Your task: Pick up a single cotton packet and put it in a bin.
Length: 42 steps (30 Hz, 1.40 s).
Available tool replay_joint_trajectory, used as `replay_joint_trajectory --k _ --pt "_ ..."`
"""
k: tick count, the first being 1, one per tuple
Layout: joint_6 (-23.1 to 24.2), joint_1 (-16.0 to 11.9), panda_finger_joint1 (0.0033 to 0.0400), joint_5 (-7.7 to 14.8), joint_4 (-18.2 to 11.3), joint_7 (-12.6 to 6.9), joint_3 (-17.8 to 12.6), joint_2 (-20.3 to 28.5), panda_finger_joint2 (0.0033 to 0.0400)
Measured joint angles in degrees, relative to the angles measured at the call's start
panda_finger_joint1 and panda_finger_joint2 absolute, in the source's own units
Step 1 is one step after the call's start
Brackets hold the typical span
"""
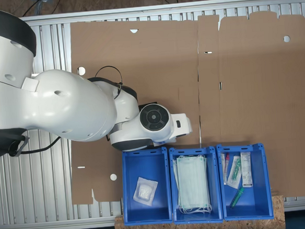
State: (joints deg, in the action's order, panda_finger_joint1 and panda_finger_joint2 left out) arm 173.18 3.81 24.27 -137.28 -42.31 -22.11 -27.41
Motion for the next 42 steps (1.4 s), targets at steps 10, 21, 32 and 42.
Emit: replay_joint_trajectory --k 10,21,32,42 --pt "0.0 0.0 0.04 0.0 0.0 0.0 0.0 0.0 0.04" --pt "0.0 0.0 0.04 0.0 0.0 0.0 0.0 0.0 0.04" --pt "0.0 0.0 0.028 0.0 0.0 0.0 0.0 0.0 0.028" --pt "0.2 0.0 0.0111 0.0 0.1 0.0 0.0 0.0 0.0111"
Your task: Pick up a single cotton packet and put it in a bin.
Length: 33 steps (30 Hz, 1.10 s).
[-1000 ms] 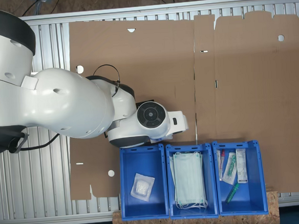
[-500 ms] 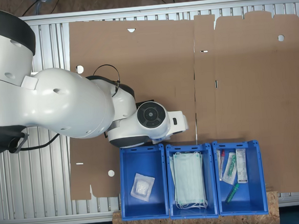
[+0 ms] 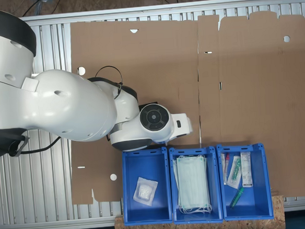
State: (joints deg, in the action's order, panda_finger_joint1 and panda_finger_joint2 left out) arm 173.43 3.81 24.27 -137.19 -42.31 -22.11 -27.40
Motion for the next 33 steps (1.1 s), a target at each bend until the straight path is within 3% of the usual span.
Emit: replay_joint_trajectory --k 3,4,21,33 --pt "0.0 0.0 0.0111 0.0 0.0 0.0 0.0 0.0 0.0111" --pt "0.0 0.0 0.0052 0.0 0.0 0.0 0.0 0.0 0.0052" --pt "0.1 -0.1 0.0052 0.0 -0.5 0.0 0.7 0.6 0.0052" --pt "0.1 -0.1 0.0055 0.0 -4.3 0.0 3.1 7.0 0.0055"
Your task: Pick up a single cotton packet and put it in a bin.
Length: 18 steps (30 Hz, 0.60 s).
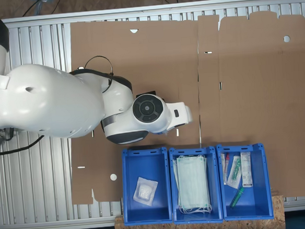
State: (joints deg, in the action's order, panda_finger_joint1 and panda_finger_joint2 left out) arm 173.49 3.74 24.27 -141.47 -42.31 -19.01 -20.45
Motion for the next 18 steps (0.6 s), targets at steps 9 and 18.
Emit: replay_joint_trajectory --k 9,18 --pt "0.0 0.0 0.0055 0.0 -1.8 0.0 1.0 4.9 0.0055" --pt "-0.3 0.1 0.0056 0.0 -2.3 0.0 1.7 8.3 0.0056"
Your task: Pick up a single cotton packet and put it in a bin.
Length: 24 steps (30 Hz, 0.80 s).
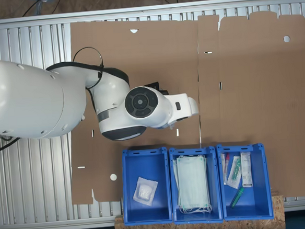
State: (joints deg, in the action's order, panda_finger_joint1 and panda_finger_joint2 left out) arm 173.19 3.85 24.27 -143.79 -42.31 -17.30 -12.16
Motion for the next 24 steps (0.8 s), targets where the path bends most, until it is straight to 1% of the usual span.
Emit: replay_joint_trajectory --k 2,9,10,16,20,24 --pt "-0.3 0.1 0.0056 0.0 -0.2 0.0 0.1 0.8 0.0056" --pt "-4.1 0.1 0.0056 0.0 -0.7 0.0 0.6 4.8 0.0056" --pt "-4.1 0.1 0.0056 0.0 -0.7 0.0 0.6 4.8 0.0056" --pt "-8.9 0.1 0.0056 0.0 -0.9 0.0 0.3 8.8 0.0056" --pt "-11.7 0.0 0.0056 0.0 -0.9 0.0 -0.7 11.3 0.0056" --pt "-13.9 0.0 0.0056 0.0 -0.9 0.0 -2.8 13.1 0.0056"
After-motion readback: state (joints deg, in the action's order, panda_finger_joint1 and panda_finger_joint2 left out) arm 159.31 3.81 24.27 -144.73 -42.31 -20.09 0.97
